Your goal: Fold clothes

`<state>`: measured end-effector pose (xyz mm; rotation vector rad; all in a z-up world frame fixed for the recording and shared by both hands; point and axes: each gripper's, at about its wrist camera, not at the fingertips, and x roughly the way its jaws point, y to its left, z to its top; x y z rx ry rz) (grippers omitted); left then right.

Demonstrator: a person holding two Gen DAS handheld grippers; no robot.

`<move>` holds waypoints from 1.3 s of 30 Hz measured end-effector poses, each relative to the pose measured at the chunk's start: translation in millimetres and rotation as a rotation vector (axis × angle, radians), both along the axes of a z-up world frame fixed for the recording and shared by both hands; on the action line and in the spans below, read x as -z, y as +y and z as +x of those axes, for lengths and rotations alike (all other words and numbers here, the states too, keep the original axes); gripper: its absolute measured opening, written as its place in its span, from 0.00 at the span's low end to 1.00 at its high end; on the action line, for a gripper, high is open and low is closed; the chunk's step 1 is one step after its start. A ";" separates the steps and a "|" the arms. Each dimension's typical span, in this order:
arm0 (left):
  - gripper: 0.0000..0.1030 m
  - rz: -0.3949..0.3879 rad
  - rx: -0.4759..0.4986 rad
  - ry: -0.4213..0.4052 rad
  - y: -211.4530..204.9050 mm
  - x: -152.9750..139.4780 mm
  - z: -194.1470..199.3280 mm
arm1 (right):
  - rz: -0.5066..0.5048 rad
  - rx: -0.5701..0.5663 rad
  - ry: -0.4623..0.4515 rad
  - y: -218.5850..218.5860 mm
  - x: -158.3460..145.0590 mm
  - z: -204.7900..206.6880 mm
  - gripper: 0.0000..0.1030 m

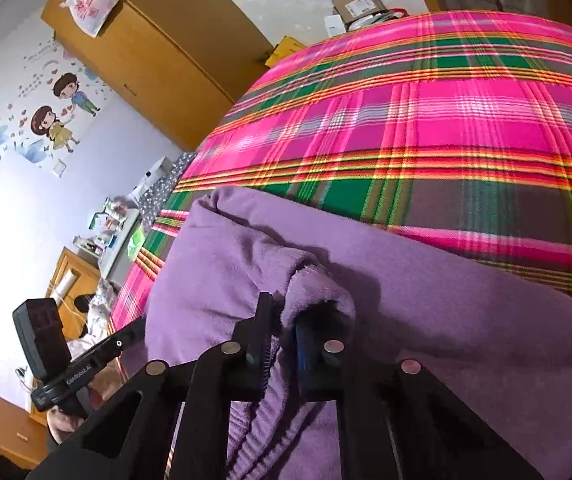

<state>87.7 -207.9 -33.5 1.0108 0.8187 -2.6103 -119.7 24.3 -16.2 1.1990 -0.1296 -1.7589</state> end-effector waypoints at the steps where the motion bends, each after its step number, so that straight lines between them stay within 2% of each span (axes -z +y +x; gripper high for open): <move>1: 0.08 0.002 -0.002 0.005 -0.4 0.4 1.8 | -0.012 -0.005 0.008 -1.2 -2.9 0.7 0.07; 4: 0.08 -0.002 -0.008 0.019 -1.1 -0.6 4.0 | -0.077 -0.025 0.044 -4.0 -16.6 4.5 0.06; 6: 0.08 0.000 -0.012 0.027 -1.4 -1.0 4.6 | -0.073 -0.028 0.059 -6.7 -18.7 4.7 0.06; 12: 0.08 0.016 0.001 0.030 -3.0 1.1 5.1 | -0.003 0.023 -0.059 2.7 8.1 -6.9 0.09; 14: 0.08 0.036 -0.002 0.033 -5.7 1.7 6.1 | 0.001 0.030 -0.060 7.2 6.0 -4.3 0.15; 17: 0.09 0.040 -0.014 0.039 -8.6 -1.6 9.8 | 0.013 0.047 -0.031 17.8 -1.7 3.6 0.29; 22: 0.09 0.002 -0.054 0.064 -10.2 -14.7 21.5 | 0.009 0.072 0.006 37.3 -12.4 14.9 0.30; 26: 0.09 -0.007 0.009 0.096 3.3 -23.3 19.7 | -0.011 0.081 0.035 45.6 -21.5 19.8 0.30; 32: 0.09 -0.012 0.131 0.041 32.4 -10.4 2.5 | -0.039 0.111 0.085 63.0 -32.0 24.5 0.30; 34: 0.09 -0.004 0.132 0.013 33.7 -2.0 0.3 | -0.041 0.122 0.097 70.5 -32.9 25.6 0.30; 39: 0.09 -0.033 0.132 0.030 39.9 -13.4 1.0 | -0.036 0.147 0.085 86.4 -24.5 25.8 0.30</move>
